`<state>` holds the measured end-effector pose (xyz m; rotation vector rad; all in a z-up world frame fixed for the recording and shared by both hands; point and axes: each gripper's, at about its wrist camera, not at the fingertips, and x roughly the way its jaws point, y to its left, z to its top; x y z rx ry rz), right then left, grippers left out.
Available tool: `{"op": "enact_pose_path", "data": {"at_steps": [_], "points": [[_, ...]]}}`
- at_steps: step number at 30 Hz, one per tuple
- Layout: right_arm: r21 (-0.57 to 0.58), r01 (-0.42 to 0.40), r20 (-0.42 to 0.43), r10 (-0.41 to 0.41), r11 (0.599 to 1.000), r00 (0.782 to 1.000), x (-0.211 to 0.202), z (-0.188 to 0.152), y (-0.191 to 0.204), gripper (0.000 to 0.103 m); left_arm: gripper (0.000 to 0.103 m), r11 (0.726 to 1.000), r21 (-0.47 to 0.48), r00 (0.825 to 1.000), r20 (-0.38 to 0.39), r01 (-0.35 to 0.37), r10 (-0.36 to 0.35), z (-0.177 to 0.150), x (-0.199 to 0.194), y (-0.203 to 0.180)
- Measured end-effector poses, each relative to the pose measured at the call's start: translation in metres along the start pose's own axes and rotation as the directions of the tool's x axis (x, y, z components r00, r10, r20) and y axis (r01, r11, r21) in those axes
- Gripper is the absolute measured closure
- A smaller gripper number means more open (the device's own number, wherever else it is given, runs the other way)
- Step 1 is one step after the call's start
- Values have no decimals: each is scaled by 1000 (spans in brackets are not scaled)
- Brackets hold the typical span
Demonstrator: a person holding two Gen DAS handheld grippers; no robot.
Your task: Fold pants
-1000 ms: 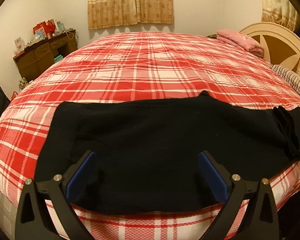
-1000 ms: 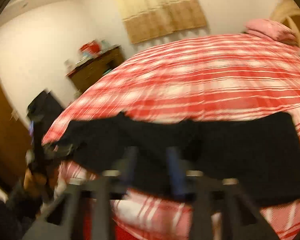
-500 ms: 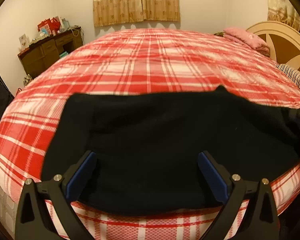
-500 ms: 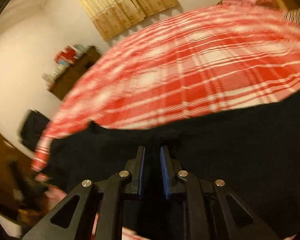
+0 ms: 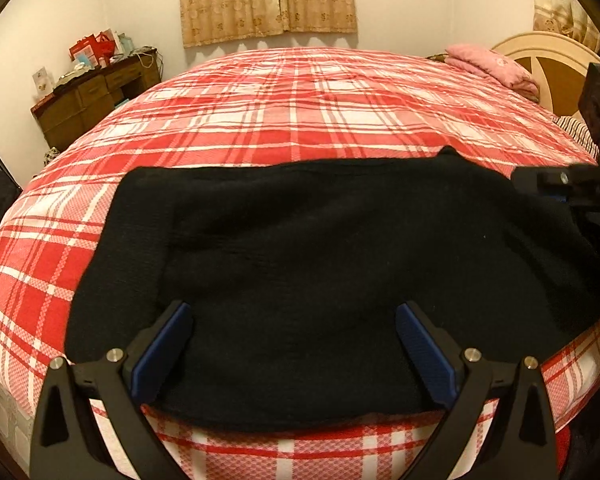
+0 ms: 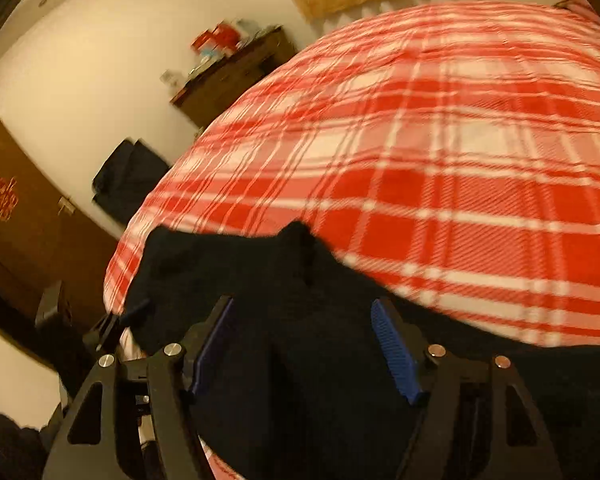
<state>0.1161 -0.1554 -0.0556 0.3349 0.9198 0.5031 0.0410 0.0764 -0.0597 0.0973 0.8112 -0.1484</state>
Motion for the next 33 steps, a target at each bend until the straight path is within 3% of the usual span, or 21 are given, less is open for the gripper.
{"op": "enact_pose_path", "data": {"at_steps": [7,12,15,18,22,24,28,30,31,33], "points": [[-11,-102,-56,101,995,993,20,13,-1,32,0,1000,1,1000,-12,6,-6,2,2,0],[-35,-241,-169,232,970,958,42,25,16,30,0,1000,5,1000,-16,13,-13,3,2,0],[-21,-252,-183,245,967,952,55,30,16,30,0,1000,4,1000,-12,10,-10,3,2,0],[24,-318,-187,317,948,930,71,36,17,30,0,1000,4,1000,-14,10,-10,4,2,0],[-52,-207,-138,199,977,970,70,53,24,31,0,1000,8,1000,-18,17,-17,3,3,0],[-30,-228,-133,222,973,966,67,66,17,33,0,1000,9,1000,-19,18,-18,3,2,-1],[-18,-196,-133,192,980,972,53,79,2,62,0,1000,8,1000,-20,17,-17,3,2,-3],[-30,-174,-139,169,984,976,48,80,0,65,0,1000,8,1000,-19,16,-16,3,3,-3],[-52,-134,-141,125,990,982,44,79,1,65,0,1000,8,1000,-19,17,-17,3,2,-3],[-114,31,-97,-42,993,994,31,79,-2,64,0,1000,9,1000,-24,18,-18,3,3,-4]]}}
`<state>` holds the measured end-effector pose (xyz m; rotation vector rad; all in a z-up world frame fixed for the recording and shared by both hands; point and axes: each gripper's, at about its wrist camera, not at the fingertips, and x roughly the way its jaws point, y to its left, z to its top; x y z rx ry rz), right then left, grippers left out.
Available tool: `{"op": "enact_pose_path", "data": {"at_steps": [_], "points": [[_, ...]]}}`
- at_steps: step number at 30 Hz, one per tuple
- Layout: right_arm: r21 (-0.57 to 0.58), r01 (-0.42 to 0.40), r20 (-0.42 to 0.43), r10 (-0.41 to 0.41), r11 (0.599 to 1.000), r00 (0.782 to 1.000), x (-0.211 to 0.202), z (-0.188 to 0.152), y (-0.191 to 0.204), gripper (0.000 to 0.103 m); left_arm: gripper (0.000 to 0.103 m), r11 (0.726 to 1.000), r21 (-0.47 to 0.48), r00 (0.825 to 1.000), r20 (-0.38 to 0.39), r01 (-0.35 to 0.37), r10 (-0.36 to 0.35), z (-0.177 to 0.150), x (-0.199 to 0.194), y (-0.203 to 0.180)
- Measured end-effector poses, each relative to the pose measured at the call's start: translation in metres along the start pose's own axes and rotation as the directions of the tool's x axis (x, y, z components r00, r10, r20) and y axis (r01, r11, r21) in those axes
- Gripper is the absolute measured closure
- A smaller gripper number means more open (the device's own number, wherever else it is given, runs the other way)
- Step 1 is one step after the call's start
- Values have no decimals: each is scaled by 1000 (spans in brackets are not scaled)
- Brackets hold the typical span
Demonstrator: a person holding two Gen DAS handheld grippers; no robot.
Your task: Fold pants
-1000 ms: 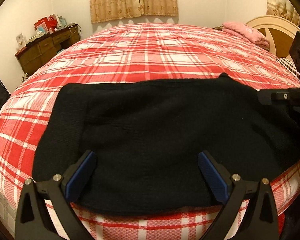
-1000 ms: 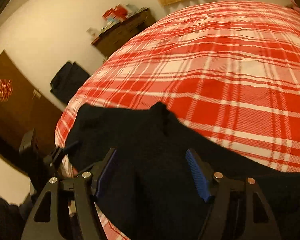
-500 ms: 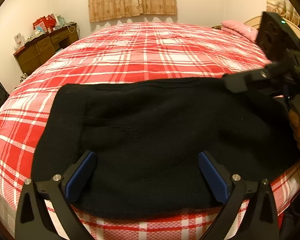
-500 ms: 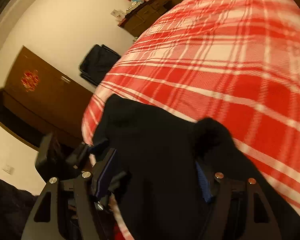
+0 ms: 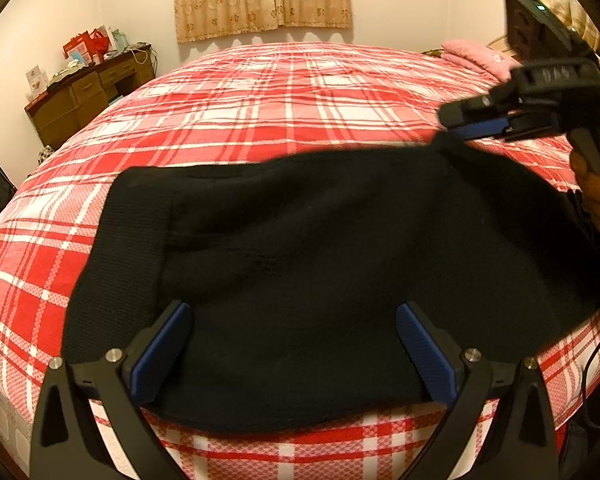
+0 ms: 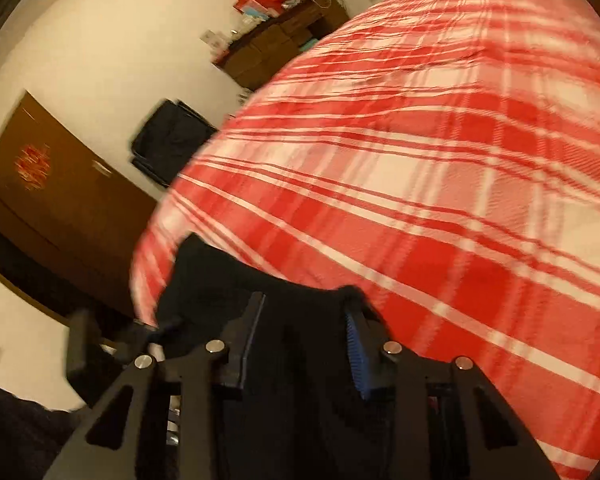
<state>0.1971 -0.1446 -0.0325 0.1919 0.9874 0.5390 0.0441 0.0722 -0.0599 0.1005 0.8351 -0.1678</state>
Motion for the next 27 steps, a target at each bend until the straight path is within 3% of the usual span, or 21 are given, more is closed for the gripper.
{"op": "enact_pose_path", "data": {"at_steps": [2,6,10,14,15,17,27], "points": [[25,118,32,-119,993,992,-20,-4,-11,62,0,1000,3,1000,1,2,-2,0,-1,0],[-25,143,112,-140,989,984,-53,-27,6,63,0,1000,-1,1000,6,-3,3,0,0,0],[-88,131,80,-124,987,989,-51,-62,35,69,0,1000,-4,1000,2,-2,2,1,0,2],[-29,137,10,-137,990,990,-30,-83,23,69,0,1000,-6,1000,-3,-3,3,1,1,3],[10,141,-14,-140,990,990,-23,-86,16,69,0,1000,-6,1000,-3,-4,4,2,1,3],[101,103,40,-107,990,993,-22,-87,1,71,0,1000,-8,1000,-4,-6,6,2,2,3],[121,239,133,-254,963,958,-23,-73,11,71,0,1000,8,1000,4,-9,9,2,-3,6]]}}
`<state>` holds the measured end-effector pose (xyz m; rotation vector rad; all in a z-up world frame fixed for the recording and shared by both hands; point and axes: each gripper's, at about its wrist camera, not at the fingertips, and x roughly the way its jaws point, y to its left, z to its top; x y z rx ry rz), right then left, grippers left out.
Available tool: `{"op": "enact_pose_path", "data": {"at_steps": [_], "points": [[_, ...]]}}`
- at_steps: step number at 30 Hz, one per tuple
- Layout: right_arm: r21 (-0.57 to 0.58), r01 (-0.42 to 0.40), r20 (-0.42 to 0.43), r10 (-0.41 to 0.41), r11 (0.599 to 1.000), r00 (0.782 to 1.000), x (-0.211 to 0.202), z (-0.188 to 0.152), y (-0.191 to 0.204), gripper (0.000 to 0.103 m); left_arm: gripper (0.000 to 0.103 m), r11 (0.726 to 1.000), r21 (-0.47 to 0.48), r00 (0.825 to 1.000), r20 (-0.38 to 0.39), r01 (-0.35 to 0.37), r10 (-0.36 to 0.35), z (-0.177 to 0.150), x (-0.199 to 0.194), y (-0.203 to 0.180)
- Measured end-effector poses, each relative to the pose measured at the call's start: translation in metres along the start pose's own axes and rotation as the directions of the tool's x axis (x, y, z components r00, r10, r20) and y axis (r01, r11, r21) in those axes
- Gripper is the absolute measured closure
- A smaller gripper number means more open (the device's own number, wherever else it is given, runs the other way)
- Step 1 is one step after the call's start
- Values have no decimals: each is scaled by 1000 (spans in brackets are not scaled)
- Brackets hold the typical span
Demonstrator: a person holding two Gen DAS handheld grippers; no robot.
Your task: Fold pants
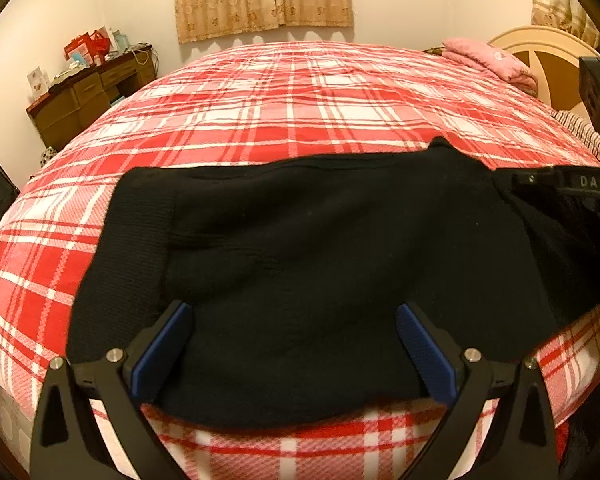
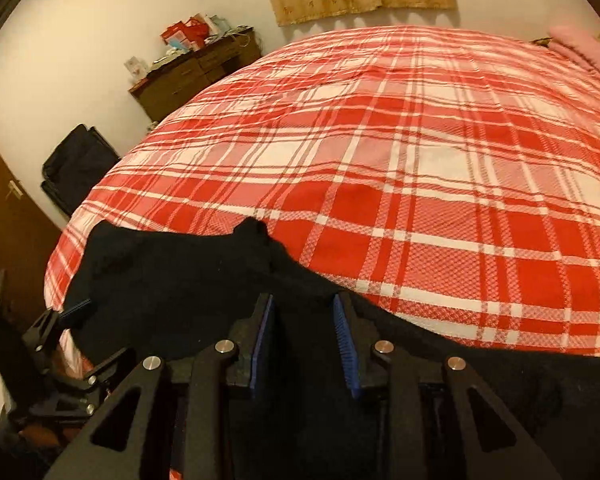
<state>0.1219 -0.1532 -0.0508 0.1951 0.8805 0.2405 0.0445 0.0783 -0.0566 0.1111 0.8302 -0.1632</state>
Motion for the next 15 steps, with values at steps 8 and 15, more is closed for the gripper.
{"op": "enact_pose_path", "data": {"at_steps": [8,15], "points": [[-44,-55,122,60,998,991,-50,-39,48,69,0,978,-201,980,170,-63,98,-5,-50,72],[4,-45,64,44,999,997,-29,-86,70,67,2,935,-347,983,137,-67,122,-12,-37,108]]}}
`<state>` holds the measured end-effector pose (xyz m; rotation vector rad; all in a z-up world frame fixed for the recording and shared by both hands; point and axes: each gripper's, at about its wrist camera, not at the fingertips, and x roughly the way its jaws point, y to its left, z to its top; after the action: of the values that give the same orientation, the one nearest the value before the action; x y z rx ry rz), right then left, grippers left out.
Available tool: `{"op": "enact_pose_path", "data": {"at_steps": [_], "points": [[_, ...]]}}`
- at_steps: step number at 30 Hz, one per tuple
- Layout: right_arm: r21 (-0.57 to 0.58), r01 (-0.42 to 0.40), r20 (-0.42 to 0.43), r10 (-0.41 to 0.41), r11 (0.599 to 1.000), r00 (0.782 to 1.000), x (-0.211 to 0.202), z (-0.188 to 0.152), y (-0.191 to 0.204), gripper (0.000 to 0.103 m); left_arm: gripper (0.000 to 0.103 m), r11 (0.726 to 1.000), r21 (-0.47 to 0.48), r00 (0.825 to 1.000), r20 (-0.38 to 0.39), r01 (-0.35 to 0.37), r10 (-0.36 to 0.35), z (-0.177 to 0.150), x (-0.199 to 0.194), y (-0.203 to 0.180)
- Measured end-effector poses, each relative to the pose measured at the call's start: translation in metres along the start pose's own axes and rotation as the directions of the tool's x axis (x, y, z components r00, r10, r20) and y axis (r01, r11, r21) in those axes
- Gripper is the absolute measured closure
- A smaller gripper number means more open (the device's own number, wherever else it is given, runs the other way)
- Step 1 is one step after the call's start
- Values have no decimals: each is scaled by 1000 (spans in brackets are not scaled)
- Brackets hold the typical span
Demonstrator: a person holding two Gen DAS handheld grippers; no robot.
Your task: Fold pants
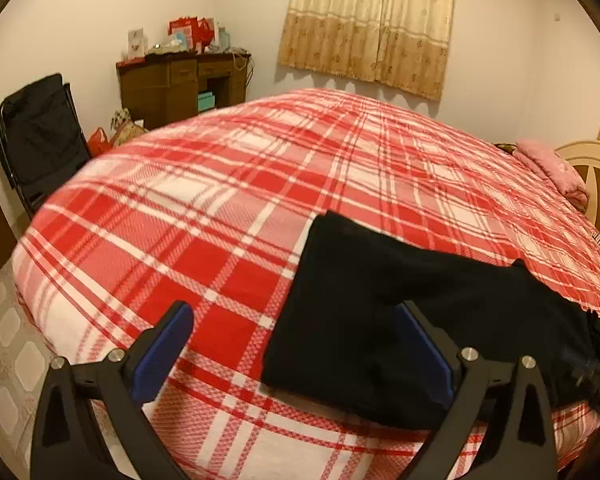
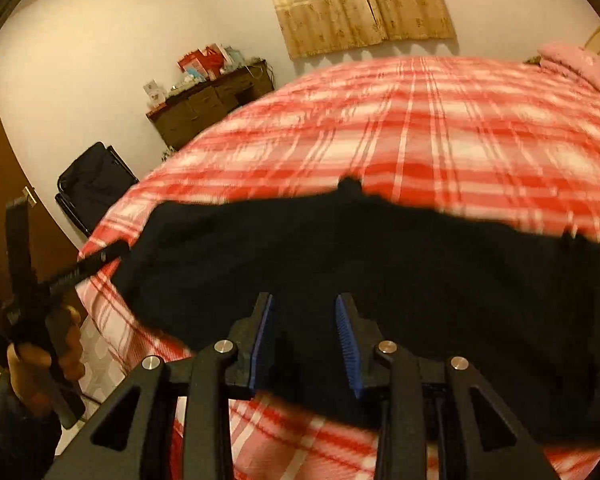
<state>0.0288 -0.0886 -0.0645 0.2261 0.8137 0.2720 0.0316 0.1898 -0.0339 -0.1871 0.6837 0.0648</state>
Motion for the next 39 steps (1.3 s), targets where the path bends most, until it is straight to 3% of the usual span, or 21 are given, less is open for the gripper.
{"op": "enact_pose_path", "data": {"at_steps": [3,5,7,10,13,15,17,21,28,30,33,36,39], "points": [[19,-2,5,1,1000,1000,3,-8,-1,60,9,999,-37,998,-56,29,-31,-8,17,0],[20,-24,6,24,1000,1000,5,-10,2,45,12,999,-47,1000,-29,-12,11,-14,17,-9],[5,-17,12,17,1000,1000,3,-12,8,39,22,1000,-16,1000,-31,-1,0,-18,15,-23],[-29,11,21,-10,1000,1000,5,-14,15,34,22,1000,-10,999,-36,11,-12,-20,13,-28],[-47,34,29,-33,998,999,6,-16,19,33,31,994,-101,998,-39,42,-46,-16,10,-15],[-55,42,27,-40,998,999,5,-17,21,33,53,986,-155,997,-41,64,-71,-14,8,-7],[-57,42,23,-40,997,999,2,-16,22,33,55,979,-185,994,-47,90,-101,-14,11,-4],[-30,47,33,-46,998,998,-10,-16,20,33,69,982,-160,993,-43,103,-111,-13,9,-13],[19,74,157,-76,997,985,-65,-15,4,33,69,983,-73,986,30,167,-165,8,-13,-41],[49,96,181,-103,994,978,-78,-14,-5,33,69,979,-28,978,55,204,-202,14,-23,-56],[102,132,195,-150,986,969,-94,-14,-23,33,70,955,73,952,86,289,-294,20,-43,-89],[157,175,207,-206,972,956,-114,-18,-44,33,69,910,184,916,85,373,-392,17,-60,-130],[207,211,213,-254,955,943,-127,-21,-64,33,70,843,281,874,25,460,-485,1,-64,-172]]}}
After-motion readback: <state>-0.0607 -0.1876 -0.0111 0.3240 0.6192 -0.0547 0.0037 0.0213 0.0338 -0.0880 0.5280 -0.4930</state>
